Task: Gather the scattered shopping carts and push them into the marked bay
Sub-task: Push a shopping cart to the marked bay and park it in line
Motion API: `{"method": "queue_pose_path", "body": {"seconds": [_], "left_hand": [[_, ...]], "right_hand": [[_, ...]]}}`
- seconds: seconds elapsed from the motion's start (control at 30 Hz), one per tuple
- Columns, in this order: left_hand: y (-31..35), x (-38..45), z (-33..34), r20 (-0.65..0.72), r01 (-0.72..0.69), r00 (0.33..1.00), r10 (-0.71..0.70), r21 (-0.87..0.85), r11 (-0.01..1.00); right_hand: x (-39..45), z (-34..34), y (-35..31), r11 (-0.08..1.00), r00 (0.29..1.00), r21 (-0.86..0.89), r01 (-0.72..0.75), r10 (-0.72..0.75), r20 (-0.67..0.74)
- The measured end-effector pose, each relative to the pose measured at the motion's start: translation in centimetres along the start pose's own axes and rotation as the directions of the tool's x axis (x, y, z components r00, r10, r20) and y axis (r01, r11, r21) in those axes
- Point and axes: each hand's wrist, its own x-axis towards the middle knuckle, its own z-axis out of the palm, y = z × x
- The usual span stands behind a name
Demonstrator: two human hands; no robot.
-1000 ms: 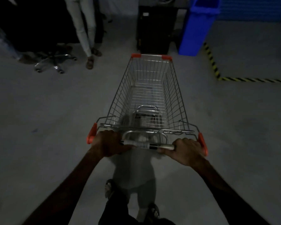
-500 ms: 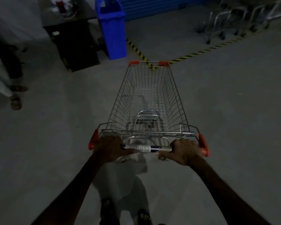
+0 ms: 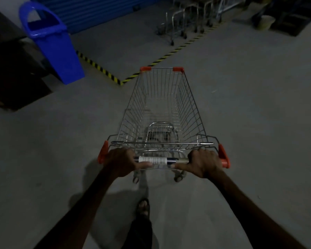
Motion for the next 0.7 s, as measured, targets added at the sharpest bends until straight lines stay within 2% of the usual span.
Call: {"method": "queue_pose_path", "body": {"seconds": [0.07,0.1,0.2,0.23,0.33,0.4,0.47,0.57,0.67,0.7], "left_hand": [[-1.8,4.0,2.5,-0.216,-0.12,0.968,0.129,0.051,0.991],[-2.2,5.8,3.6,-0.336,-0.183,0.92,0.205,0.094,0.979],[-2.8,11.2,4.5,-0.56,-0.235,0.794,0.235,0.072,0.969],[-2.8,12.9,4.5,-0.595,-0.234,0.772,0.225,0.063,0.97],[-3.3,17.2,2.6,-0.441,-0.177,0.88,0.175,0.037,0.984],[-3.8,19.5,1.1,-0.358,-0.164,0.918,0.172,0.051,0.985],[-4.0,22.2,0.4,-0.352,-0.173,0.917,0.187,0.07,0.982],[-4.7,26.3,-0.6,-0.412,-0.056,0.907,0.087,0.086,0.995],[-6.6,30.6,-0.2,-0.489,-0.336,0.818,0.305,0.025,0.941],[-7.1,32.1,-0.6,-0.509,-0.372,0.796,0.329,0.019,0.928]], "right_hand": [[2.5,-0.4,1.2,1.0,1.0,-0.006,-0.017,0.017,-0.008],[3.9,-0.7,1.8,1.0,1.0,-0.012,-0.021,0.021,-0.017],[8.1,-1.8,3.6,0.999,0.999,-0.011,-0.038,0.038,-0.014],[9.4,-2.4,4.0,0.999,0.999,-0.008,-0.045,0.044,-0.007],[13.3,-3.8,4.9,0.998,0.998,-0.011,-0.057,0.057,0.023],[15.9,-4.2,5.3,0.997,0.997,-0.023,-0.068,0.069,0.038],[18.5,-4.7,5.9,0.997,0.996,-0.019,-0.077,0.078,0.031],[22.3,-5.4,6.6,0.996,0.996,-0.025,-0.083,0.083,0.014],[26.2,-6.1,7.5,0.996,0.996,-0.015,-0.087,0.087,-0.013],[27.4,-6.4,7.9,0.996,0.996,-0.016,-0.09,0.09,-0.02]]}}
